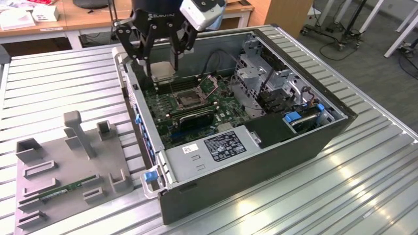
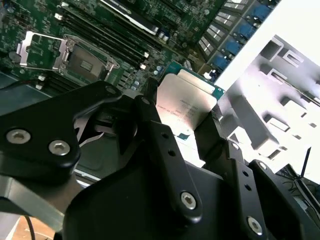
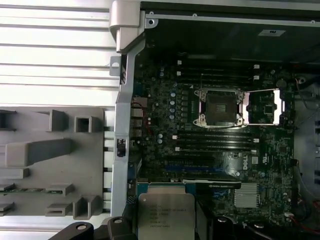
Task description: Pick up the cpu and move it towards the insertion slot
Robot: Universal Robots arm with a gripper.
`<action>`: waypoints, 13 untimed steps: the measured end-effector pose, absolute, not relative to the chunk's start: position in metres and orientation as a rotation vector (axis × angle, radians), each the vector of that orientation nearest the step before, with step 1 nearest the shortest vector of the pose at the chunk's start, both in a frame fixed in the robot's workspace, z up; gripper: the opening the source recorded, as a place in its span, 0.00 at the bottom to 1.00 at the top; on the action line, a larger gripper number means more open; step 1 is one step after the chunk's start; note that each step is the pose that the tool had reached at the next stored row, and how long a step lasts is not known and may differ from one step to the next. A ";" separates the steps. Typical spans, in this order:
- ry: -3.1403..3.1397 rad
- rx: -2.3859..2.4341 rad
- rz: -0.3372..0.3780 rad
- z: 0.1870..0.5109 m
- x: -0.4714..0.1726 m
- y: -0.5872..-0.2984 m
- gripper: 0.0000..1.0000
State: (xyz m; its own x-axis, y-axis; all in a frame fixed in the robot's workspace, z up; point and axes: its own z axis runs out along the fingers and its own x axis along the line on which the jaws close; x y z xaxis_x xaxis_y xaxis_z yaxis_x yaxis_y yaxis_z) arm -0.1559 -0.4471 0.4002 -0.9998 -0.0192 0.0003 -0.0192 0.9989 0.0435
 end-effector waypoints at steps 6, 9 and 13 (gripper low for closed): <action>-3.140 0.030 -0.068 0.400 -0.141 -0.447 0.55; -3.140 0.030 -0.068 0.400 -0.136 -0.447 0.55; -3.140 0.030 -0.068 0.400 -0.135 -0.447 0.55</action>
